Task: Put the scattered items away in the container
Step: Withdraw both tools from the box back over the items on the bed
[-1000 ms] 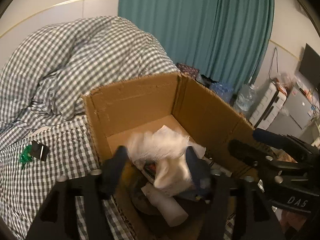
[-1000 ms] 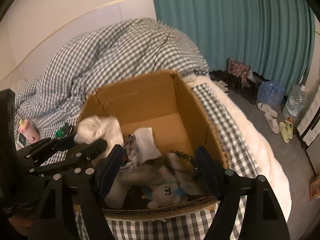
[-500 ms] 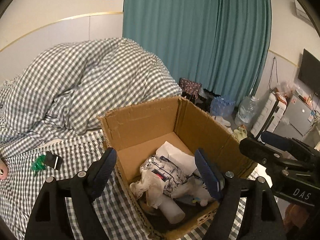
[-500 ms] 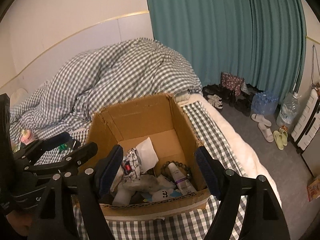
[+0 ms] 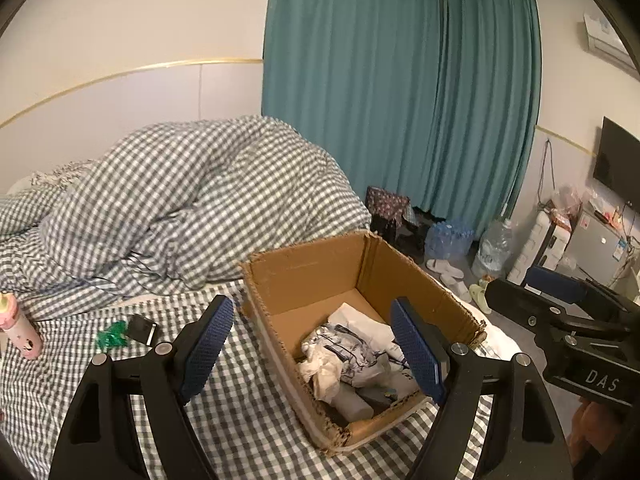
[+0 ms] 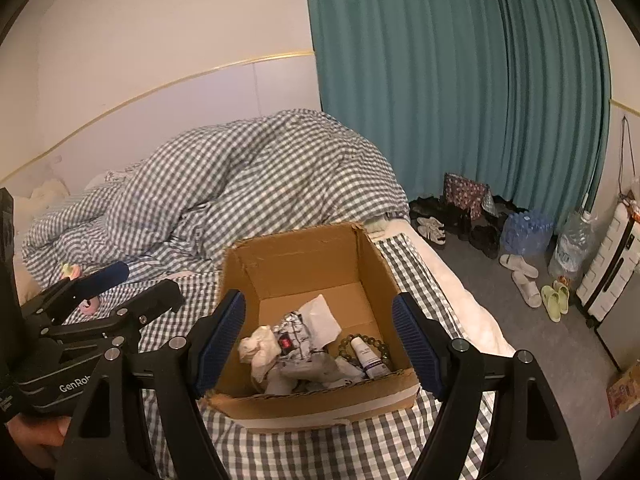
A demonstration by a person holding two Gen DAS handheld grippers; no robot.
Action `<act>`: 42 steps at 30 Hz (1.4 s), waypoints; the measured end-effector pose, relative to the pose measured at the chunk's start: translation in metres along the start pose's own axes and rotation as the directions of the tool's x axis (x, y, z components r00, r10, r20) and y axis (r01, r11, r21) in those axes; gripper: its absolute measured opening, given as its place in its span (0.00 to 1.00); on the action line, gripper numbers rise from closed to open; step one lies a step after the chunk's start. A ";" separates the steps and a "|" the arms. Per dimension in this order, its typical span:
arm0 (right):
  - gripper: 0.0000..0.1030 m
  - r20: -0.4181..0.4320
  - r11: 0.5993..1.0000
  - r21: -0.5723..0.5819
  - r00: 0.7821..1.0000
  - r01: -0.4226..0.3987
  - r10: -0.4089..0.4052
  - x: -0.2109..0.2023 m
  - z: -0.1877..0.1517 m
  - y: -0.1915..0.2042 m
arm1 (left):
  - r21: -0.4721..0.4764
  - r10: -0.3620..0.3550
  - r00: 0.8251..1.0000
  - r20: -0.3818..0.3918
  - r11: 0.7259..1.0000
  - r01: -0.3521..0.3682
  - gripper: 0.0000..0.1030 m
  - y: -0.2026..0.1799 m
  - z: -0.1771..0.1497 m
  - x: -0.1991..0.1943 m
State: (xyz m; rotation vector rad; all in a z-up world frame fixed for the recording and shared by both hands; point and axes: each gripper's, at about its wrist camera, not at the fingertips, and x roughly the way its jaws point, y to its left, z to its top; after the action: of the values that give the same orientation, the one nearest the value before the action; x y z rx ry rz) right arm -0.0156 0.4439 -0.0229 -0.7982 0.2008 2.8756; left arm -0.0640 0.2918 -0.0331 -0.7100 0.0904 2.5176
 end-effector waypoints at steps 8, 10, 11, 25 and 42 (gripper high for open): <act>0.73 0.038 1.000 -0.017 0.999 -0.026 0.027 -0.023 0.004 0.025 | -0.016 0.051 0.998 0.045 0.999 -0.050 0.81 0.022 0.003 -0.043; 0.73 0.046 0.999 -0.020 0.998 -0.041 0.042 -0.028 0.006 0.031 | -0.018 0.064 0.996 0.054 0.998 -0.064 0.81 0.027 0.003 -0.051; 0.73 0.050 0.999 -0.021 0.998 -0.047 0.048 -0.029 0.006 0.035 | -0.019 0.075 0.995 0.059 0.997 -0.074 0.81 0.031 0.003 -0.057; 0.73 0.062 0.989 -0.078 0.989 -0.128 0.132 -0.038 0.008 0.104 | -0.083 0.190 0.976 0.102 0.980 -0.182 0.81 0.096 -0.004 -0.112; 0.86 0.018 0.962 -0.168 0.975 -0.217 0.223 -0.020 -0.001 0.197 | -0.203 0.347 0.934 0.079 0.923 -0.326 0.89 0.196 -0.033 -0.153</act>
State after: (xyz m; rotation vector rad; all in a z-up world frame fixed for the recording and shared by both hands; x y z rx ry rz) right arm -0.0341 0.2486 0.0039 -0.7964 0.0486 3.1475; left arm -0.0348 0.0454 0.0007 -0.6689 -0.0716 2.9224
